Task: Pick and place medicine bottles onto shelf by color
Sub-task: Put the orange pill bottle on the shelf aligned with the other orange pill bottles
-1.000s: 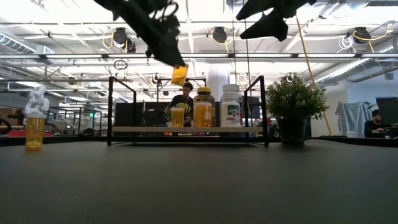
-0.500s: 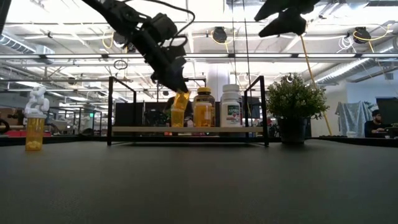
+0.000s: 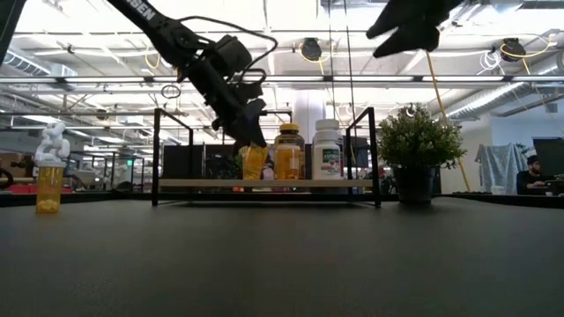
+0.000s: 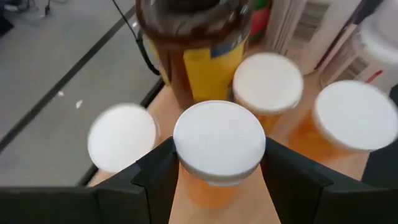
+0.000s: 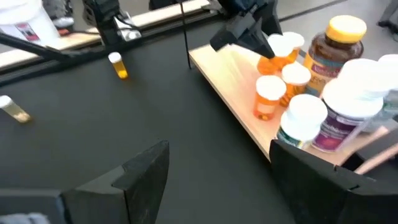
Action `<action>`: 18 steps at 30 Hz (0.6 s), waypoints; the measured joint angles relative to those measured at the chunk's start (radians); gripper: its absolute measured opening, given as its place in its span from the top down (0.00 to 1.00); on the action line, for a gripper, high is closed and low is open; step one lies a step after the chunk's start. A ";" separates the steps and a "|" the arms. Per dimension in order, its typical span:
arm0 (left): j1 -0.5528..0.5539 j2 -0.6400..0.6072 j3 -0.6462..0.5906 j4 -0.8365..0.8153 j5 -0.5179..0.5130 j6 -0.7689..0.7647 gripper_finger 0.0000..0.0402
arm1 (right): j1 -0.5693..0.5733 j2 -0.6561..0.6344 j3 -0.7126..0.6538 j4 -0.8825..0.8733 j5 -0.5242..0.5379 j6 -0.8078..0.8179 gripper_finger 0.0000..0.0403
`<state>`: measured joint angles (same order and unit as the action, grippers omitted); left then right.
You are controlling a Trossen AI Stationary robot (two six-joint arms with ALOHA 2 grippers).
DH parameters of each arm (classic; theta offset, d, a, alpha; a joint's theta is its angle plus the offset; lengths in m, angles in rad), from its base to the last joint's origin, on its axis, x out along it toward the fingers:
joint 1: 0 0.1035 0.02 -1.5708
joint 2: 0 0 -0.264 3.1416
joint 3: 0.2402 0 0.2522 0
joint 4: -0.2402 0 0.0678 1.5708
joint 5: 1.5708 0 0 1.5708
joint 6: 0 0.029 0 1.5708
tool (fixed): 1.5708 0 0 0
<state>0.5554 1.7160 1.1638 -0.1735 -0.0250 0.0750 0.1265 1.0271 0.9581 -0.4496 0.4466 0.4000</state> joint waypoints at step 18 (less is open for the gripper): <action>0.016 -0.004 -0.133 0.150 -0.024 -0.077 0.47 | 0.000 -0.052 -0.097 0.053 -0.002 0.083 0.33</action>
<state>0.5713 1.7119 1.0304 -0.0232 -0.0490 -0.0020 0.1265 0.9753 0.8612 -0.3968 0.4450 0.4831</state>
